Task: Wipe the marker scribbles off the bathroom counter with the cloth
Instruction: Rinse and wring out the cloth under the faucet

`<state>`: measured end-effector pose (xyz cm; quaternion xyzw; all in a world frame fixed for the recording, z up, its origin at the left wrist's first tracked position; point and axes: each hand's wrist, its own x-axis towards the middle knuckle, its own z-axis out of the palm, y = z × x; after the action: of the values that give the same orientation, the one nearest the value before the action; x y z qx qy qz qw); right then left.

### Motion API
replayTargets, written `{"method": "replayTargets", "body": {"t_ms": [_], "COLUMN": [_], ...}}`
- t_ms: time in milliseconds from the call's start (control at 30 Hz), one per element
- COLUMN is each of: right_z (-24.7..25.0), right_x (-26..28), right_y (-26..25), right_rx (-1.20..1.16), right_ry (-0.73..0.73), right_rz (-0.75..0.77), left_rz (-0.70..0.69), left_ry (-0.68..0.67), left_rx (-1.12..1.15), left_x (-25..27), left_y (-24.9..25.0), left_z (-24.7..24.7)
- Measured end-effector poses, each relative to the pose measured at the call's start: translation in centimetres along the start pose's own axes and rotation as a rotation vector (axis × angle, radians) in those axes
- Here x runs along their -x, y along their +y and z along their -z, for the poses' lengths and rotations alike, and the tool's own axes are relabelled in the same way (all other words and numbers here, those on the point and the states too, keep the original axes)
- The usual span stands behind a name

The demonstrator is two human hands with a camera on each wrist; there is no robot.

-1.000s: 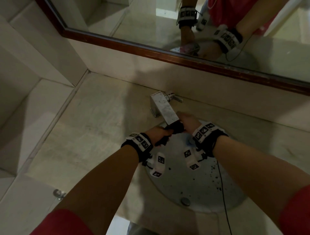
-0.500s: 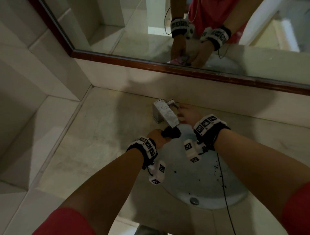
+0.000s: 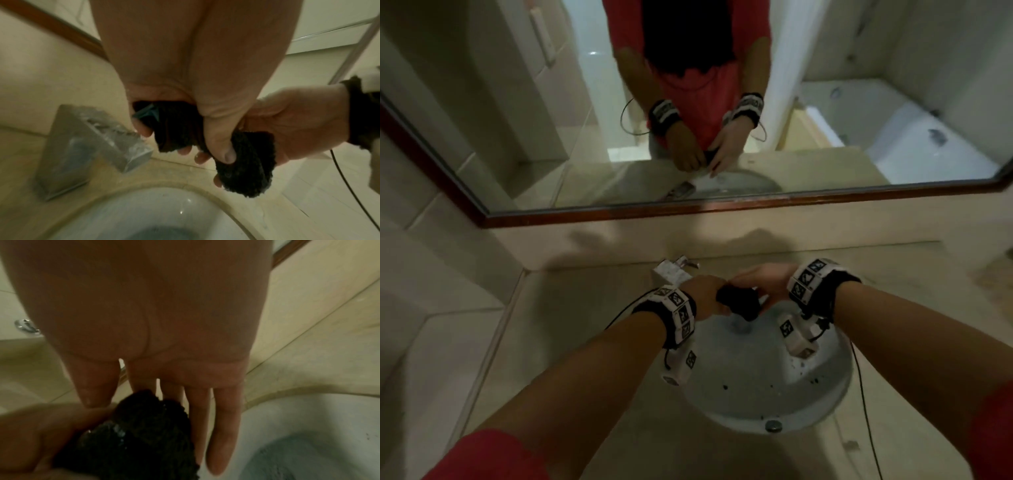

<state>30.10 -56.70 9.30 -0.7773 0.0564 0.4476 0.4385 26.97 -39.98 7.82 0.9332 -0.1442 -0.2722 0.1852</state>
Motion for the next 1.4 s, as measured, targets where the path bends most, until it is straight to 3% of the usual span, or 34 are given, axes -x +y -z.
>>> {"method": "replayTargets", "body": {"t_ms": [233, 333, 467, 700, 833, 1000, 1200, 1300, 1400], "right_z": [1.2, 1.3, 0.7, 0.1, -1.1, -1.6, -2.0, -2.0, -1.5], "right_x": [4.6, 5.0, 4.7, 5.3, 5.1, 4.8, 4.4, 3.8, 3.8], "right_y": [-0.8, -0.9, -0.7, 0.1, 0.1, 0.1, -1.2, -1.4, -1.3], "right_rx": [0.107, 0.089, 0.081, -0.374, -0.434, -0.236, 0.161, 0.250, 0.400], "right_ry": [0.096, 0.143, 0.176, -0.076, -0.099, -0.048, 0.140, 0.177, 0.310], "right_rz": [0.165, 0.157, 0.133, 0.155, 0.187, 0.104, 0.041, 0.012, 0.041], "left_rz": [-0.222, -0.348, -0.406, -0.537, -0.566, -0.568, -0.557, -0.498, -0.429], "left_ry": [0.225, 0.343, 0.410, 0.467, 0.457, 0.449, 0.457, 0.467, 0.470], "left_rx": [-0.304, -0.415, -0.557, -0.710, -0.736, -0.778, -0.804, -0.794, -0.717], "left_x": [0.8, 1.1, 1.3, 1.5, 1.7, 1.3, 1.0, 0.8, 0.4], "left_y": [1.9, 1.9, 2.0, 1.2, 1.2, 1.2, 1.9, 2.4, 3.0], "left_z": [3.4, 3.8, 4.4, 5.4, 5.4, 4.6, 3.9, 3.7, 3.3]}}
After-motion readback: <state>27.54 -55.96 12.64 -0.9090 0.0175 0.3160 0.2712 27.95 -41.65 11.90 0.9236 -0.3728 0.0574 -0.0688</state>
